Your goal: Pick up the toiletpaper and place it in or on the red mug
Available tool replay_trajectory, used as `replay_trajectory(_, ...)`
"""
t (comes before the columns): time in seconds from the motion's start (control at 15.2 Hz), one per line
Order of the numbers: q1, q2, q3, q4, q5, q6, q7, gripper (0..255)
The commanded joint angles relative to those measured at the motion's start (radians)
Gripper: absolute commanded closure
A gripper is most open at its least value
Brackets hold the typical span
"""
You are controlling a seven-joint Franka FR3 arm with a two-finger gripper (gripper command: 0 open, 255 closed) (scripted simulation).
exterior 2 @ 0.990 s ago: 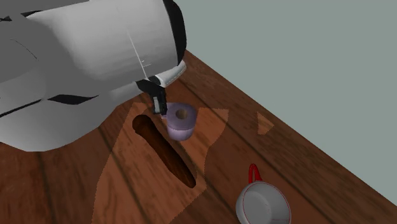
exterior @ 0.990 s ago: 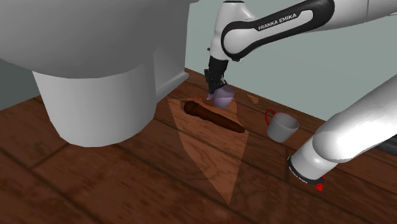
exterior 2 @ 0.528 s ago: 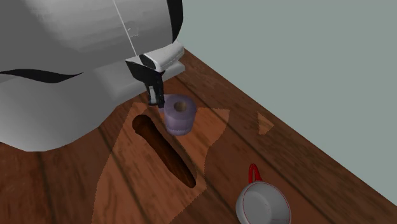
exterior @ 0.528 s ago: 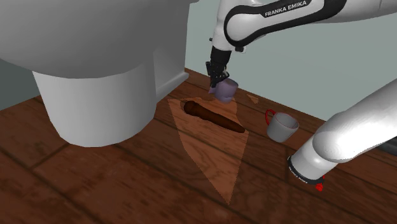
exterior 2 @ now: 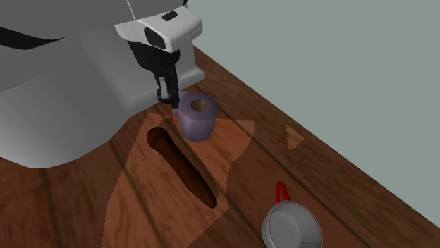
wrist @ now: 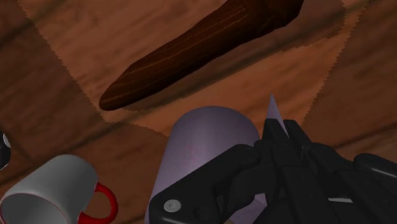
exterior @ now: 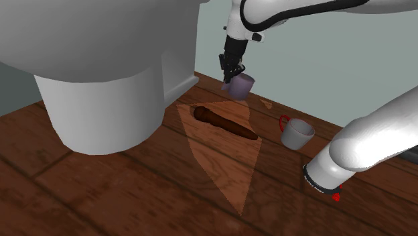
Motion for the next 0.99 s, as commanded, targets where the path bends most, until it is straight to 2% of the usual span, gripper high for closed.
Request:
replay_trajectory(0.0,0.0,-0.006,-0.001,0.021,0.001,-0.027,-0.001,255)
replay_trajectory(0.26,-0.001,-0.014,-0.004,0.057,0.002,-0.071,-0.004,255)
replay_trajectory(0.59,0.0,-0.214,-0.059,-0.116,0.032,-0.095,-0.08,255)
replay_trajectory(0.92,0.001,-0.414,-0.121,-0.262,0.033,-0.15,-0.15,255)
